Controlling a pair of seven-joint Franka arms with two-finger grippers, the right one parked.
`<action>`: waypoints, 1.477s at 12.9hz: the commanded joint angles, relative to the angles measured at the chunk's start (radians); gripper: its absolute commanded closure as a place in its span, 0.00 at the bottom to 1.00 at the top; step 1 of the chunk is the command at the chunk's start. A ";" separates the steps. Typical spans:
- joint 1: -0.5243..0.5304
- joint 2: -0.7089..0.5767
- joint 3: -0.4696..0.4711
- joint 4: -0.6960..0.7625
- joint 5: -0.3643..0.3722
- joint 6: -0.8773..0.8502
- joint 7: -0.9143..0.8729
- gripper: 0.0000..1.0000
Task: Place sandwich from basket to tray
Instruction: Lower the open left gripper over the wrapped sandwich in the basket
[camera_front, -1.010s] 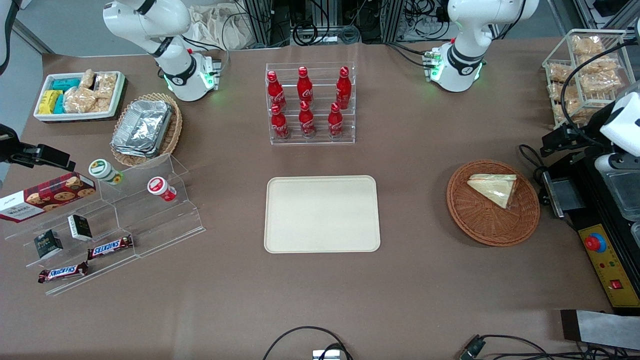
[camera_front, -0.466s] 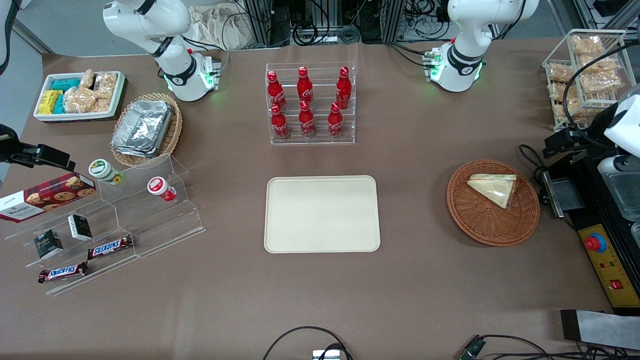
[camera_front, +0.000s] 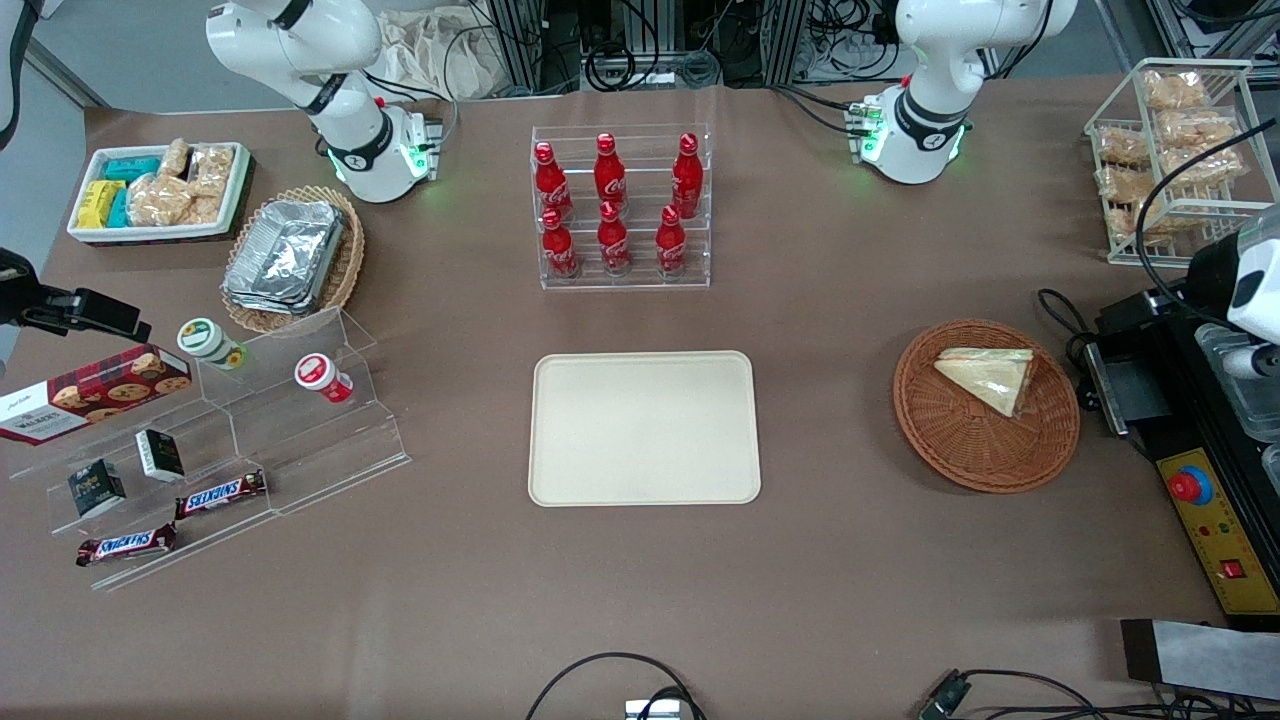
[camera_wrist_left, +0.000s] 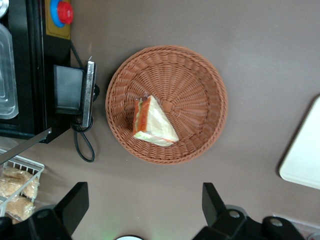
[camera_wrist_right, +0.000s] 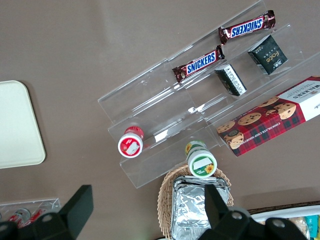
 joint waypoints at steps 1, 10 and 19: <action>0.023 -0.102 -0.005 -0.215 -0.007 0.161 -0.087 0.00; 0.033 -0.189 -0.005 -0.604 -0.029 0.570 -0.335 0.00; 0.082 -0.101 -0.005 -0.792 -0.058 0.886 -0.335 0.00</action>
